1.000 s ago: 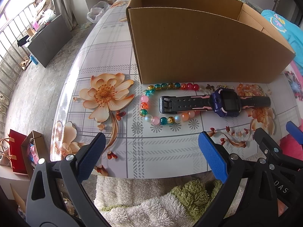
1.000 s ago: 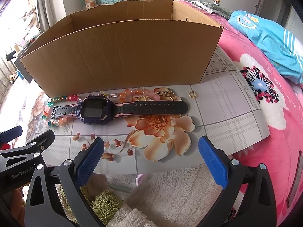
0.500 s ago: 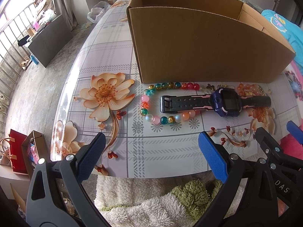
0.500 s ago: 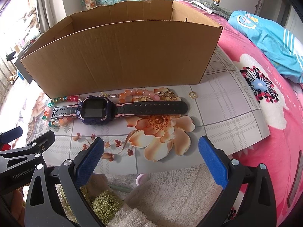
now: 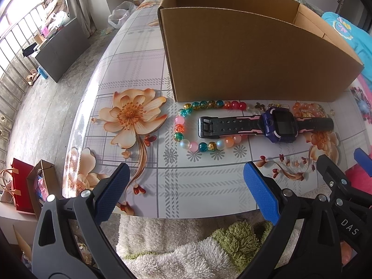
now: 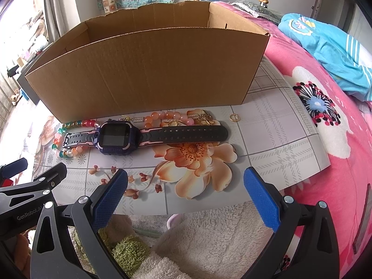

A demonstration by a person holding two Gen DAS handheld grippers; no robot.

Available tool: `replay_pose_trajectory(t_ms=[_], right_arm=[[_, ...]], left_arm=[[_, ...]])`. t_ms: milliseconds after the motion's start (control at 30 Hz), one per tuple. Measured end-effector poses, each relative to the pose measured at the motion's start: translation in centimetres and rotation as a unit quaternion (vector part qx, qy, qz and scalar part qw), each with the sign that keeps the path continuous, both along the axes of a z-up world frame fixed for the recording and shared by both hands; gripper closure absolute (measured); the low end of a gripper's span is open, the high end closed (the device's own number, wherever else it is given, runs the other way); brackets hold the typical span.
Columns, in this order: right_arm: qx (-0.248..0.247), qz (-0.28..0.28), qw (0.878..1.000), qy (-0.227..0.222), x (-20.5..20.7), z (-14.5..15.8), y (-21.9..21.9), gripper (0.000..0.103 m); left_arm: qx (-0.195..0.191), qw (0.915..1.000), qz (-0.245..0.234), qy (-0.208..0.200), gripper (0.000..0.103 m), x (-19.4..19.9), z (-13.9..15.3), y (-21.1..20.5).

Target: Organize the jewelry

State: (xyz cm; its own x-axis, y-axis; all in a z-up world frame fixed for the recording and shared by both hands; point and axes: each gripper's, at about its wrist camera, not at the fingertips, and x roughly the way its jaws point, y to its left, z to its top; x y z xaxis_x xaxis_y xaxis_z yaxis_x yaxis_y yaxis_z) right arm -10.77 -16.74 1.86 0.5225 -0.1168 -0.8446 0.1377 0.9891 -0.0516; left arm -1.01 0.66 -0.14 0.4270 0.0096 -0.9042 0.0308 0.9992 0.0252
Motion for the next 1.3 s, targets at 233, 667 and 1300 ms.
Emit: replay_pose_trajectory(t_ms=[233, 667, 1300], right_arm=[[-0.002, -0.004, 1.000, -0.014, -0.2, 0.6, -0.1, 0.006], [-0.014, -0.011, 0.998, -0.053, 0.3, 1.0, 0.4, 0.006], [0.051, 0.043, 0.994, -0.089, 0.8, 0.3, 0.1, 0.006]], left_arm=[[0.005, 1.0000, 0.004, -0.007, 0.009, 0.2, -0.2, 1.3], [-0.016, 0.9980, -0.020, -0.057, 0.008, 2.4, 1.0, 5.8], [-0.199, 0.9751, -0.064, -0.075, 0.008, 3.3, 0.2, 6.8]])
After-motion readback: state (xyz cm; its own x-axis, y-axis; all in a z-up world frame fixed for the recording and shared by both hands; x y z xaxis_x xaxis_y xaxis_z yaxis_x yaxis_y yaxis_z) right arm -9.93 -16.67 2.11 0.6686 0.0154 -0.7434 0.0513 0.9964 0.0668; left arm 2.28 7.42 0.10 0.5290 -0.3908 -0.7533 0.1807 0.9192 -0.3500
